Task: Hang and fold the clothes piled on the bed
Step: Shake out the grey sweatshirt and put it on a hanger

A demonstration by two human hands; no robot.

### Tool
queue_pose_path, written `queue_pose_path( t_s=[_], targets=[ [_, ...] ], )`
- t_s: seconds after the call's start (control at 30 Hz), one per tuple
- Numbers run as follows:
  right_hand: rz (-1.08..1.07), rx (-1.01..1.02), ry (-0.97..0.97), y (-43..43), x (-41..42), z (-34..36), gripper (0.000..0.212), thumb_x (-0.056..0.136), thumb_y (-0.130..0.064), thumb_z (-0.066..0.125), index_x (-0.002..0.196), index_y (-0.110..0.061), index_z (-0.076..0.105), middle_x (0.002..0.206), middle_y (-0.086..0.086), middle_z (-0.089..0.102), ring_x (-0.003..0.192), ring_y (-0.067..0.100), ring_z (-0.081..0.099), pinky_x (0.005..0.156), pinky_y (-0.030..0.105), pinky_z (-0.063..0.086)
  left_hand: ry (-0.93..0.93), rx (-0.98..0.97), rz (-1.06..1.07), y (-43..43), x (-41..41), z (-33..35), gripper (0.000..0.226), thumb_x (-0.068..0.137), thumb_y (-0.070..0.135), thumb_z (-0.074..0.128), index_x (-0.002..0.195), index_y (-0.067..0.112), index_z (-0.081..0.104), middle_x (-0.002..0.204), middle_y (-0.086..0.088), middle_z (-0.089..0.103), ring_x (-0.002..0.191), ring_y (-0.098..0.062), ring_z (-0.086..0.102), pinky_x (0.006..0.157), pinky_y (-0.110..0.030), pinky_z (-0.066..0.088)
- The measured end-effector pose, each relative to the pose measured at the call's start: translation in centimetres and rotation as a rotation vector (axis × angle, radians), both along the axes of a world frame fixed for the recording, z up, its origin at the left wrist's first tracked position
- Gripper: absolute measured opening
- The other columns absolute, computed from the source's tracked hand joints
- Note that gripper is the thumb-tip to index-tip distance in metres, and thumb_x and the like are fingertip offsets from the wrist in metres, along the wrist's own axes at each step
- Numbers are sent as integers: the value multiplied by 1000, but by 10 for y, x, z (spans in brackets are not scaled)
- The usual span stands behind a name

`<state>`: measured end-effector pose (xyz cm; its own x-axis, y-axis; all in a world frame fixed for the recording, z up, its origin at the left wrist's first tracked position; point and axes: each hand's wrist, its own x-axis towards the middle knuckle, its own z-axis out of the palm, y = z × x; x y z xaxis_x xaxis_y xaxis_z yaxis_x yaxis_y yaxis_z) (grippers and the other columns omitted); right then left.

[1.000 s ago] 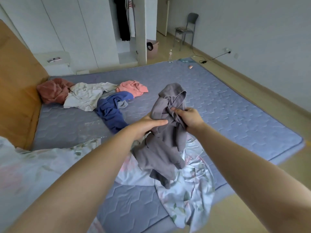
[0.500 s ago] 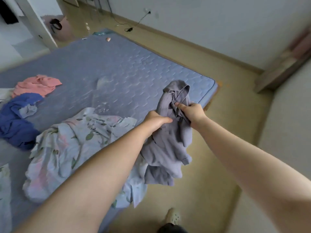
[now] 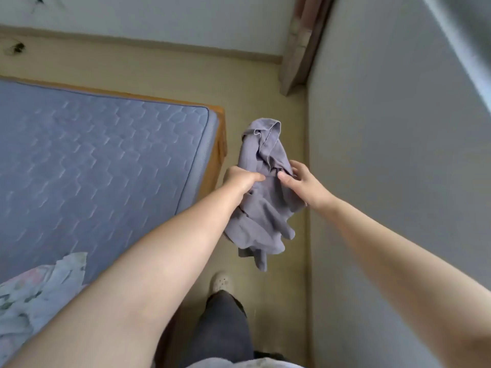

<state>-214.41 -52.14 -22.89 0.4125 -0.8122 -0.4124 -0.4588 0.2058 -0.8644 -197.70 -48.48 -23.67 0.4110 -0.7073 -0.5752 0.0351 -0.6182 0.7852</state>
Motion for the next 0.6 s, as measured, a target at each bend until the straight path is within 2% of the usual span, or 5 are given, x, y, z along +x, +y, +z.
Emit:
queue_pose_path(
  t_s=[0.1, 0.23, 0.4, 0.53, 0.6],
  targets=[
    [134, -103, 121, -37, -17, -27, 131, 56, -54, 84, 152, -17, 2, 155, -1, 23, 141, 13, 25, 115, 32, 24, 61, 38, 21, -74, -6, -9, 22, 74, 13, 78, 70, 10, 57, 65, -5, 58, 48, -13, 48, 43, -19, 36],
    [148, -379, 404, -109, -3, -52, 146, 50, -45, 90, 151, -15, -10, 159, 4, 7, 146, 24, 10, 116, 49, 14, 256, 149, -13, -185, -4, -20, 17, 76, 15, 75, 81, 7, 61, 68, -7, 57, 55, -18, 49, 59, -23, 43],
    [-197, -283, 246, -237, 25, -43, 118, 68, -29, 82, 152, -24, -1, 145, 3, 42, 125, 22, 48, 96, 36, 45, 350, 333, -193, -317, 15, 0, 28, 88, 21, 63, 68, 9, 48, 60, -4, 47, 57, -16, 45, 73, -25, 44],
    [-181, -254, 309, -331, 46, -33, 62, 79, -23, 65, 136, -21, 42, 113, 2, 65, 99, 27, 61, 77, 31, 48, 351, 360, -210, -407, 30, 7, 19, 92, 22, 57, 80, 9, 51, 83, -6, 56, 91, -21, 56, 93, -32, 47],
    [-145, -278, 406, -380, 56, -35, 36, 80, -22, 61, 115, -14, 53, 99, 4, 66, 88, 29, 60, 68, 29, 42, 200, 374, -221, -452, 43, 2, 31, 89, 29, 63, 106, 6, 54, 109, -10, 60, 106, -25, 57, 95, -36, 48]
  ],
)
